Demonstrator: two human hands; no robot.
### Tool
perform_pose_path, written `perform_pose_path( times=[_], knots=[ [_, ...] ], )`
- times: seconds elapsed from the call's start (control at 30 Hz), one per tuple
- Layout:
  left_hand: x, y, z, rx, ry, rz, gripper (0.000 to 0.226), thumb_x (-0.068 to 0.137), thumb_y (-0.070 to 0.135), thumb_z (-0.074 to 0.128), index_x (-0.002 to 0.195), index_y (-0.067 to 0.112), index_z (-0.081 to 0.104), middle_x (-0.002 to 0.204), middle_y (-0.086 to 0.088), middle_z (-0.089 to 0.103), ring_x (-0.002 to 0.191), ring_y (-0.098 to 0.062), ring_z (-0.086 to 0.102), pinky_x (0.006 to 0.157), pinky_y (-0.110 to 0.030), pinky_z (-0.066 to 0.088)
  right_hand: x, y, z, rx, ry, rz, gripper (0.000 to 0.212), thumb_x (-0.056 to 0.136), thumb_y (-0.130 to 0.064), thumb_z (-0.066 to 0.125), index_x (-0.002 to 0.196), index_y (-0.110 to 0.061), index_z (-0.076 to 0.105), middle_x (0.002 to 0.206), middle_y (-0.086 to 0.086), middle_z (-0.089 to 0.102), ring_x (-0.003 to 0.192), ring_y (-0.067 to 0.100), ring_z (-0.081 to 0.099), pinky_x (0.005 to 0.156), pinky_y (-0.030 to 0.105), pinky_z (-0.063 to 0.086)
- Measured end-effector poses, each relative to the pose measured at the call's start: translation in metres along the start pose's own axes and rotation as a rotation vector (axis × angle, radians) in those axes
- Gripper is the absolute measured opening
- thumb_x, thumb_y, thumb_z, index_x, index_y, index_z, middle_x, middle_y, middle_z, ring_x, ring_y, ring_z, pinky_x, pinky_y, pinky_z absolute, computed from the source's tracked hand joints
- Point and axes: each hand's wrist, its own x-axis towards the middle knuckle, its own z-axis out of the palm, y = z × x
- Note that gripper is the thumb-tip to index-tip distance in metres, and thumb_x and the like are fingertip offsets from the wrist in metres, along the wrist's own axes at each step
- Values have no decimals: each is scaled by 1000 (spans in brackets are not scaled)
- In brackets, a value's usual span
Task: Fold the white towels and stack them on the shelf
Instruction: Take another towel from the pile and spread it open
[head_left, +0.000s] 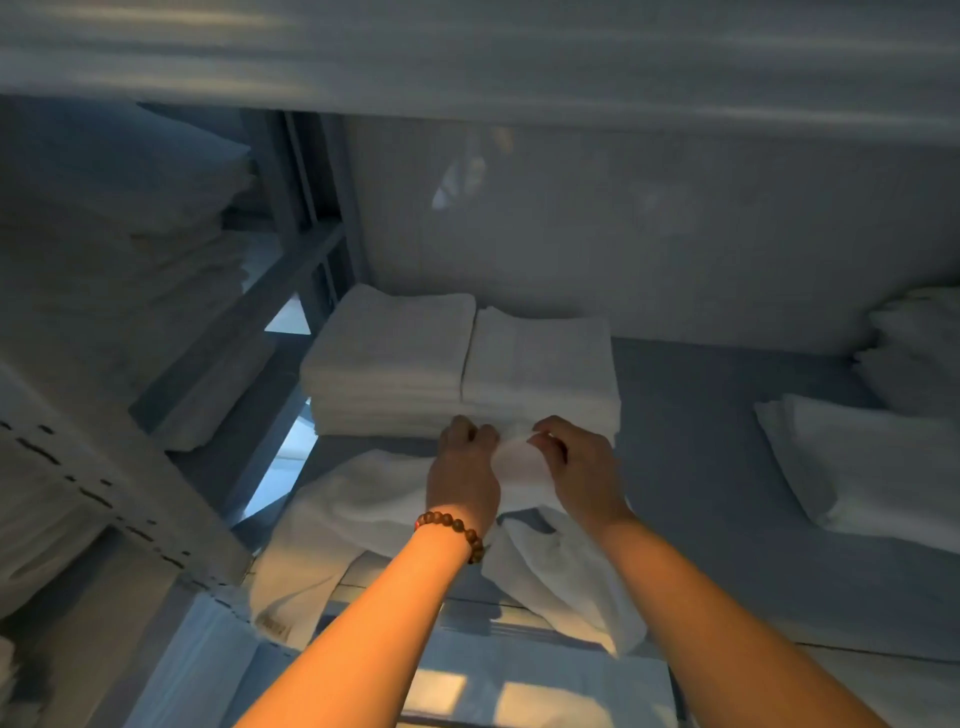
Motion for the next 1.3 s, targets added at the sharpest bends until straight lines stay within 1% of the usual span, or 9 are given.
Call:
perform_pose_path(
  times=[0.1,0.43,0.57,0.7,0.83,0.9,1.03,1.13,1.3],
  knots=[
    [-2,11,5,124,35,29,37,70,-1,48,104,12,54,116,-10,41,107,-29,39,74,-39,43,4,24,-31,-124,104,6,12,92,-16,57,92,-12,68,82,7,70,73,19,63,67,23,46],
    [0,91,57,140,89,47,33,77,-8,44,100,15,52,108,-4,42,99,-23,43,72,-35,46,8,124,-165,-326,293,69,16,93,-17,55,93,-7,68,86,17,71,75,34,65,66,34,49],
    [11,133,84,-38,71,-37,3,91,10,53,94,10,54,88,0,53,81,-19,55,65,-27,41,6,163,-228,-333,337,129,19,94,-21,54,91,-8,68,79,16,70,70,34,63,60,37,50],
    [22,178,105,-276,99,-66,14,90,20,59,80,11,61,75,1,60,71,-13,53,59,-16,36,5,192,-273,-299,393,191,20,94,-23,53,88,-10,67,76,13,69,66,28,61,58,31,46],
    [18,205,122,-193,-44,98,32,94,38,50,74,15,59,73,2,60,69,-16,55,64,-31,42,0,209,-298,-298,392,226,20,95,-24,52,95,-12,68,85,13,71,72,29,63,64,32,49],
    [15,207,125,-11,-112,189,28,87,48,55,93,21,62,85,7,57,77,-13,54,70,-30,44,-3,214,-306,-322,385,218,22,95,-26,52,96,-12,68,87,14,71,75,31,64,68,37,53],
    [17,195,119,-5,-194,249,42,84,7,52,125,19,55,102,2,47,91,-19,53,80,-25,40,-6,217,-315,-339,357,196,22,94,-25,54,102,-12,70,100,9,72,89,30,66,80,38,53],
    [22,175,104,-102,-148,237,43,84,-7,44,118,12,61,101,-2,49,90,-17,51,85,-23,39,-5,215,-314,-333,355,193,21,93,-24,55,101,-12,71,100,7,73,89,29,66,80,37,52],
    [30,136,72,-160,42,68,14,92,9,53,87,9,67,87,-6,65,82,-23,59,67,-23,35,1,207,-309,-322,331,197,24,88,-30,63,76,-9,66,75,10,69,64,21,57,63,35,48]
  ],
)
